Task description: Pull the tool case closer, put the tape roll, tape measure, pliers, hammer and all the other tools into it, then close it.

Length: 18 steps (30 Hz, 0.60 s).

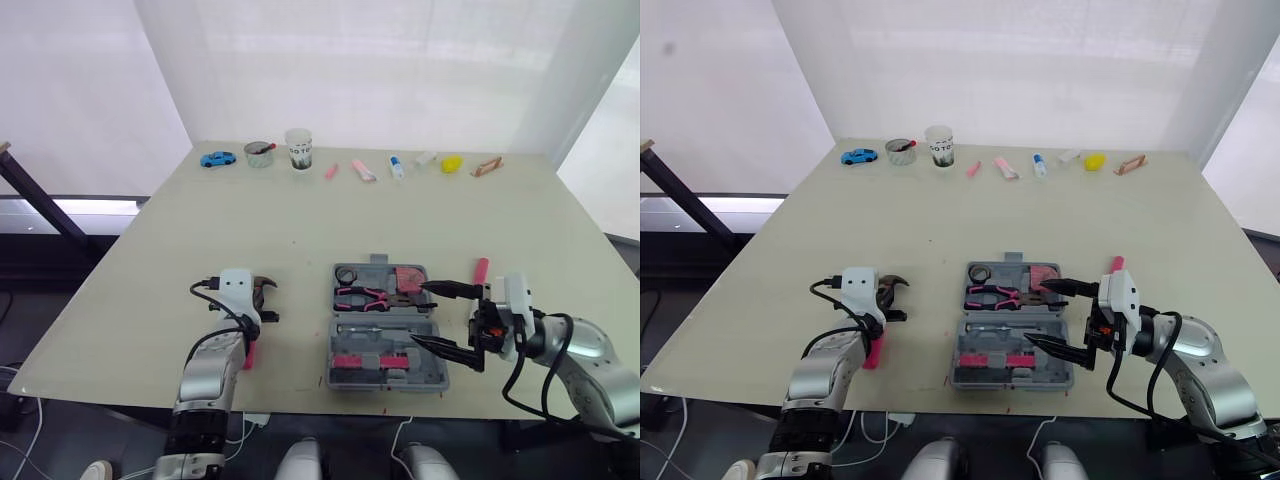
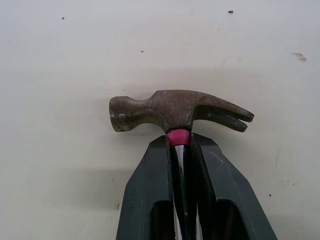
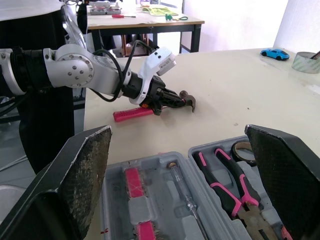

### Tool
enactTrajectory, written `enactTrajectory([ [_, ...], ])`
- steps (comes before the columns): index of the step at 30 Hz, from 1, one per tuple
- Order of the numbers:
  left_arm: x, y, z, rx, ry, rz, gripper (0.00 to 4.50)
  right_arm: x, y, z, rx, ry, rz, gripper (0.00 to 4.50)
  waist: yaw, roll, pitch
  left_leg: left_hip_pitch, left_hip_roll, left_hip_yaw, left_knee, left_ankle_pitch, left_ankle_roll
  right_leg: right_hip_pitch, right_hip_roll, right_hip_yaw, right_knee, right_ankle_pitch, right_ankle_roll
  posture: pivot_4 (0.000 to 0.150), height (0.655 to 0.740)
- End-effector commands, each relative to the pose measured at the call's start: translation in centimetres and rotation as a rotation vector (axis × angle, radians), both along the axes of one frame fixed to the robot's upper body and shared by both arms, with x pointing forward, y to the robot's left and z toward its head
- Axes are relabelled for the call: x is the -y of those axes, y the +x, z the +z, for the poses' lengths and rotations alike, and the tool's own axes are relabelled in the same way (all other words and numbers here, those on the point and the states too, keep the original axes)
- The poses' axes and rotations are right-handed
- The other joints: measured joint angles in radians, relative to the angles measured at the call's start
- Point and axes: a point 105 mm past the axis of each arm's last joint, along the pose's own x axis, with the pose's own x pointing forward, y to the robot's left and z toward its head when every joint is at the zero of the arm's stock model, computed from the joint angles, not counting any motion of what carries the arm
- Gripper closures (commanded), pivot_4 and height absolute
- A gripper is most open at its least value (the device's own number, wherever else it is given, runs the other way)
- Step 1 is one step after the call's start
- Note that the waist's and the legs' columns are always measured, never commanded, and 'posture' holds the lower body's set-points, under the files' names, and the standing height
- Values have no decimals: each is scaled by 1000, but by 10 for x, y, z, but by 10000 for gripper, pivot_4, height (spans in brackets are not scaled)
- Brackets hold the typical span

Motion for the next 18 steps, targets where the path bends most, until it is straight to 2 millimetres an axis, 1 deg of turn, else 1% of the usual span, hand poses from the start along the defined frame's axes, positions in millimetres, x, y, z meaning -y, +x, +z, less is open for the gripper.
enactTrajectory([
  [1,-2,-1,-3,1,23,-12,44241,-4,-4,10,43,2,22,0,0,0,0,0,0,0,0,0,0,0,0,0,0,0,0,1500,7400],
  [3,-3,0,0,5,35,-23,44242,-4,-5,10,43,2,23,0,0,0,0,0,0,0,0,0,0,0,0,0,0,0,0,1500,7400],
  [7,-4,-1,13,28,98,-108,44242,-2,-9,10,36,0,27,0,-3,0,0,0,0,0,0,0,0,0,1,0,0,0,0,1500,7400],
  [10,0,-3,26,39,136,-228,44242,-1,-12,10,32,0,35,0,-6,-1,1,-1,1,0,-1,0,0,-1,1,0,-1,0,0,1500,7400],
  [15,11,-4,56,59,186,-481,44242,4,-13,10,32,-6,31,0,-1,-1,1,-2,1,0,-3,0,0,-1,1,0,-4,-2,-4,1500,7400],
  [18,21,-2,67,61,240,-614,44242,7,-13,8,29,-11,15,0,2,-1,1,-2,1,0,-3,0,0,-1,0,-1,-5,-2,-4,1500,7400],
])
